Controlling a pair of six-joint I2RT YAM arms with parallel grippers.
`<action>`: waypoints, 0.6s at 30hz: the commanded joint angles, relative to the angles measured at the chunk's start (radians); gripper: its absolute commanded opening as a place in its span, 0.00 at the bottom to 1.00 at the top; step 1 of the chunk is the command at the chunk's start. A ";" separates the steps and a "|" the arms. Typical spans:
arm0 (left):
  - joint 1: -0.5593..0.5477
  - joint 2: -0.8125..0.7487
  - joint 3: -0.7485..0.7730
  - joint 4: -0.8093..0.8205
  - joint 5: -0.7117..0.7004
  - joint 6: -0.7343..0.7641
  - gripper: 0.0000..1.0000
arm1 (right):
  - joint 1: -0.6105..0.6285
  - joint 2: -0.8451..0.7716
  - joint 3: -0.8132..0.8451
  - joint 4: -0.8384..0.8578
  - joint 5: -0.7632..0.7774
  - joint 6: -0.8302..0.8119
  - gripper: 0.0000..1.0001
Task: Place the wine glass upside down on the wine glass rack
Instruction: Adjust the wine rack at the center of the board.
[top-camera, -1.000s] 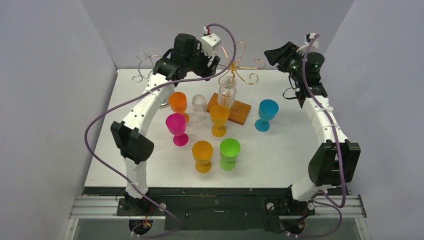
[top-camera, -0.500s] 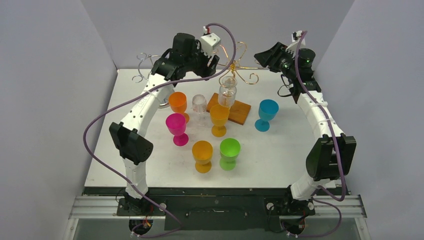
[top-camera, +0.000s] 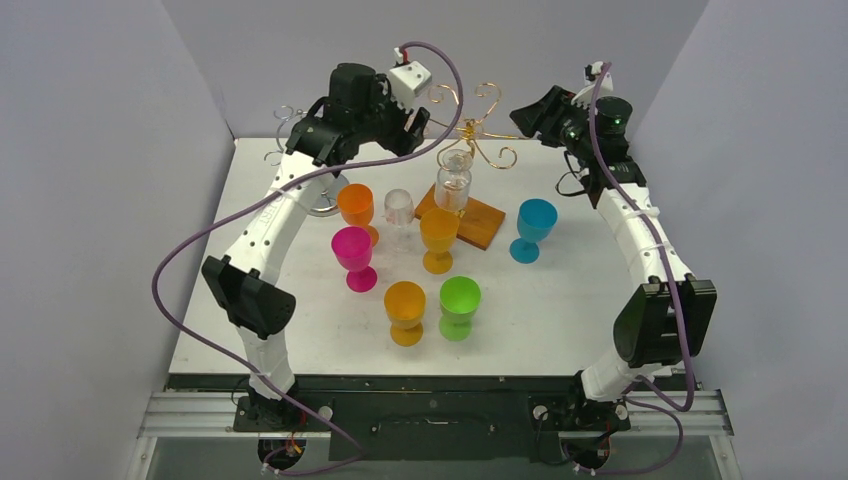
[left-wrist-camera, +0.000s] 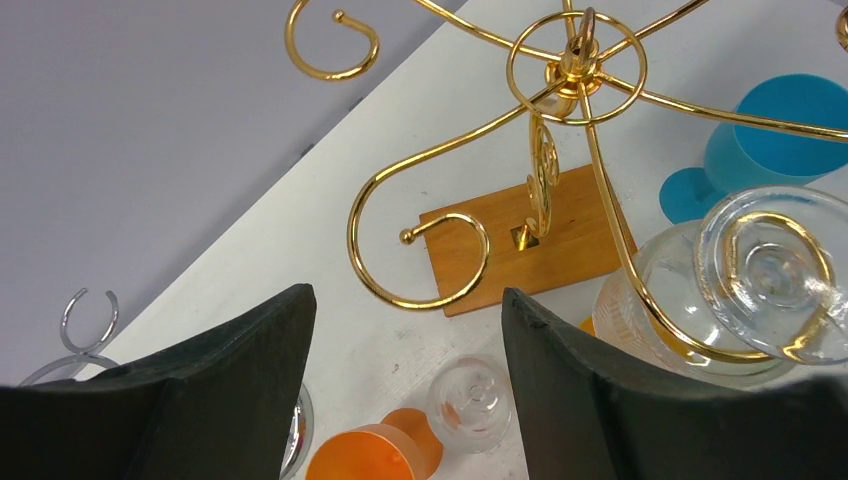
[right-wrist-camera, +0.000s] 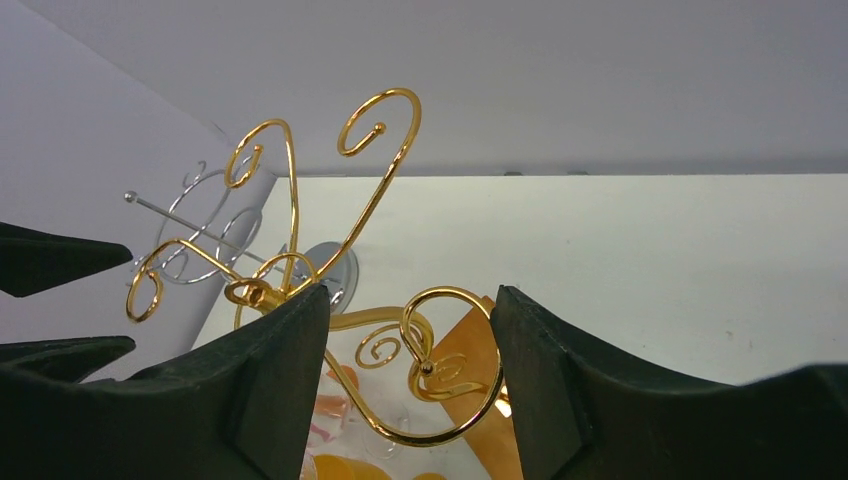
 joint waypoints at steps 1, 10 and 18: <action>0.018 -0.049 -0.013 0.024 0.009 0.023 0.64 | -0.011 -0.042 0.010 -0.129 0.061 -0.049 0.58; 0.022 -0.009 0.021 0.021 0.009 0.021 0.61 | -0.010 -0.068 0.012 -0.166 0.128 -0.080 0.55; 0.024 0.047 0.113 -0.005 0.034 0.010 0.54 | -0.029 -0.087 -0.035 -0.083 0.077 -0.009 0.51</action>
